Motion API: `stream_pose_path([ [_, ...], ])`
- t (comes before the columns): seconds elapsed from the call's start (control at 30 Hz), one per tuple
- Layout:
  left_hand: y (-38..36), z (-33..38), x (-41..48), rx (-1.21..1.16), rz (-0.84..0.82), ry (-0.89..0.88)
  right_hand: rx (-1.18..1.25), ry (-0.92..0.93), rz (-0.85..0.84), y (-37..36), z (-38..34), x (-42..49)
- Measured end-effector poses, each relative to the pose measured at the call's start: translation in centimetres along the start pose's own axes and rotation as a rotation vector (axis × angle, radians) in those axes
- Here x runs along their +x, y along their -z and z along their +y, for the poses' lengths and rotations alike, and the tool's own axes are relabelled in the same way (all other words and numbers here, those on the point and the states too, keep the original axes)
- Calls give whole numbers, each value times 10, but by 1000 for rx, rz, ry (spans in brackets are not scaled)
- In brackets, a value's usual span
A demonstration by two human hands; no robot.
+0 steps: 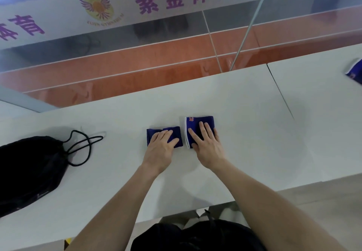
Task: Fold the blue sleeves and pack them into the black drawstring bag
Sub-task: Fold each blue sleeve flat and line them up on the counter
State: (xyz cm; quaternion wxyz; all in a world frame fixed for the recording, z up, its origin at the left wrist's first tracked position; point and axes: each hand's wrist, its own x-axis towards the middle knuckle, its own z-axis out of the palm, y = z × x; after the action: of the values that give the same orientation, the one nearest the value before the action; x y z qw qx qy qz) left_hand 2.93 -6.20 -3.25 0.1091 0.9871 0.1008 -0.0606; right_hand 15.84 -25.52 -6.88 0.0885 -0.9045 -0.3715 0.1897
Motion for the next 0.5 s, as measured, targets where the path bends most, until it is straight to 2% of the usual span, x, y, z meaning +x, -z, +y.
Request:
stream_pose_path([
  [0.5, 8, -5, 2, -24, -153, 8, -93, 40, -65, 13, 9, 8],
])
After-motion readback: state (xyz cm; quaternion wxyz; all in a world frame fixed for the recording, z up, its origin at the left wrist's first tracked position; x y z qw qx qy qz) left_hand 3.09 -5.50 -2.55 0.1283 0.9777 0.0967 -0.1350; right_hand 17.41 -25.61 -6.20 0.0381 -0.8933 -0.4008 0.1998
